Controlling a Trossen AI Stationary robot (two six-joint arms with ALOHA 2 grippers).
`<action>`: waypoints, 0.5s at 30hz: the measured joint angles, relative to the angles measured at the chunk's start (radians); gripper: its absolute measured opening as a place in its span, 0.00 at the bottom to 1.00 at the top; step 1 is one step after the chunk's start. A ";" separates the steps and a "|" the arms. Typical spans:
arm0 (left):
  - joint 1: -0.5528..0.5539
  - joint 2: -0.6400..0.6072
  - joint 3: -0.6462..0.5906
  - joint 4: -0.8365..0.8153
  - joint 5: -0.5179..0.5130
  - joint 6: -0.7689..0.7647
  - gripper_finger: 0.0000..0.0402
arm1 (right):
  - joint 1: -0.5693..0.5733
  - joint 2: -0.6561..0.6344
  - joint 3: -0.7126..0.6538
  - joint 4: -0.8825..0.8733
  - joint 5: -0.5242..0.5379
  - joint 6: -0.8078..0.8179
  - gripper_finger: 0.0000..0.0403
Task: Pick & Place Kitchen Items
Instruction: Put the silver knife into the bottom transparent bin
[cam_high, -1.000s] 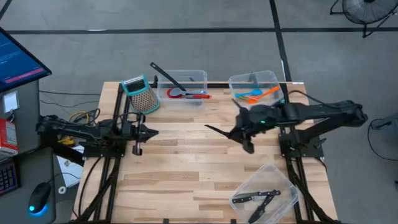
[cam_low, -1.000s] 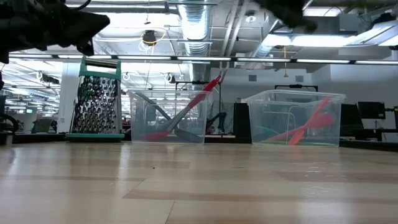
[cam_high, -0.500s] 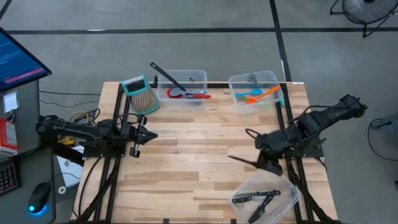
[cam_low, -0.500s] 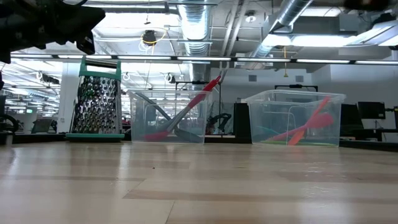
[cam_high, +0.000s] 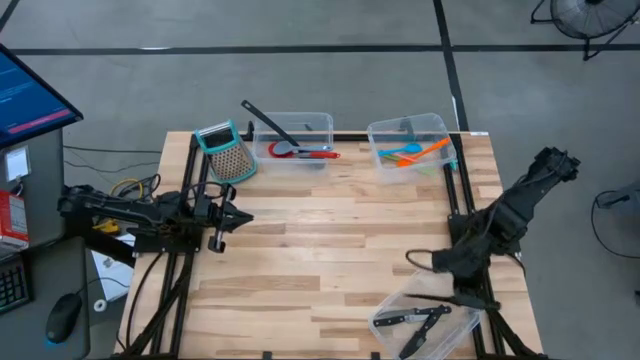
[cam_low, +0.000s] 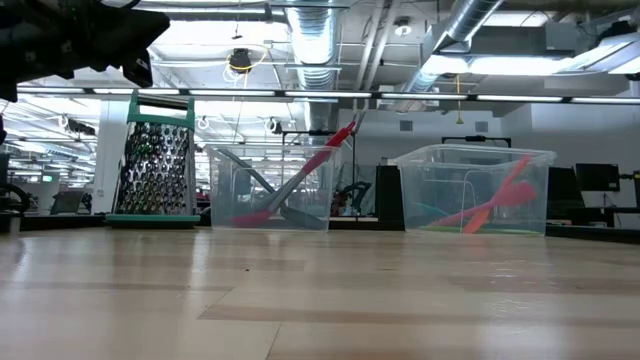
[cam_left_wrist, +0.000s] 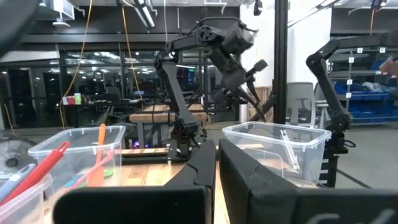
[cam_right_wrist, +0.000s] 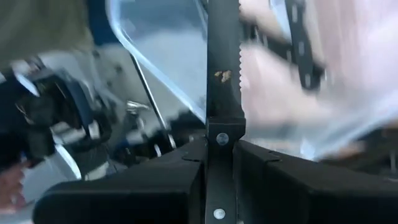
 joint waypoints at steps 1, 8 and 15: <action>0.000 0.000 0.000 0.000 -0.001 0.009 0.01 | 0.003 0.013 0.000 -0.019 -0.029 0.003 0.09; 0.000 0.000 0.000 0.000 -0.008 0.025 0.01 | -0.001 0.121 0.000 -0.052 -0.169 -0.060 0.09; 0.000 0.000 0.000 0.000 -0.013 0.046 0.01 | -0.039 0.247 0.000 -0.078 -0.294 -0.166 0.09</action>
